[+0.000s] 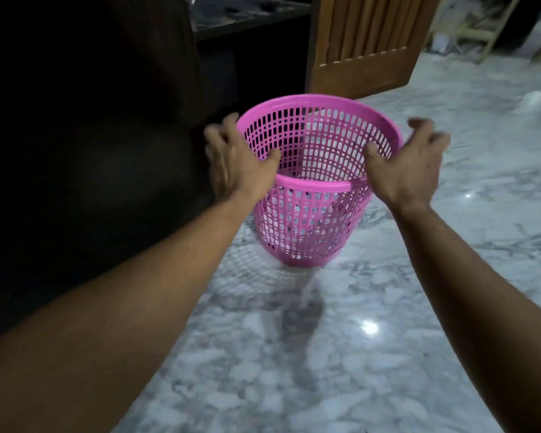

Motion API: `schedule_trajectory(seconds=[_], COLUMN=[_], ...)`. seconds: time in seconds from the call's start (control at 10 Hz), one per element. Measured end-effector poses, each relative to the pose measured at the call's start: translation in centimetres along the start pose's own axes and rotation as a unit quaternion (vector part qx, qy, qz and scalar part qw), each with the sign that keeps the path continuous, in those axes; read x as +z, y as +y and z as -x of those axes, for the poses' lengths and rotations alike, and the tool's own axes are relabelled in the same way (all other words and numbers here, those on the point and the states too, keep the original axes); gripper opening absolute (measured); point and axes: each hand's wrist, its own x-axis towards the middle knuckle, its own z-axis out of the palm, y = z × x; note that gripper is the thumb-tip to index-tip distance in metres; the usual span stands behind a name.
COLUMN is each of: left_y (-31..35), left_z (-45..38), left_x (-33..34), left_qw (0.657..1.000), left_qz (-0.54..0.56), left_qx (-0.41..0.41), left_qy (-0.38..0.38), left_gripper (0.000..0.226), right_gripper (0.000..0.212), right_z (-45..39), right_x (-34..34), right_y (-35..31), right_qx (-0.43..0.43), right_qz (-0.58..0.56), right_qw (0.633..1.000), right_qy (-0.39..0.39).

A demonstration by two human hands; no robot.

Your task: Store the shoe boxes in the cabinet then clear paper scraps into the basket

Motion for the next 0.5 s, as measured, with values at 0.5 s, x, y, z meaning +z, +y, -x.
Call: schedule_trajectory(seconds=[0.5], left_y=[-3.1], left_z=[-2.3], left_x=[-1.5], left_qw=[0.925], left_qz=[0.196], left_qx=[-0.261], left_qy=[-0.197], left_gripper=[0.079], right_gripper=[0.077], right_z=[-0.2], right_x=[3.0], right_y=[-1.2], right_qx=[0.204], right_qz=[-0.218], right_qw=[0.936], right_qy=[-0.188])
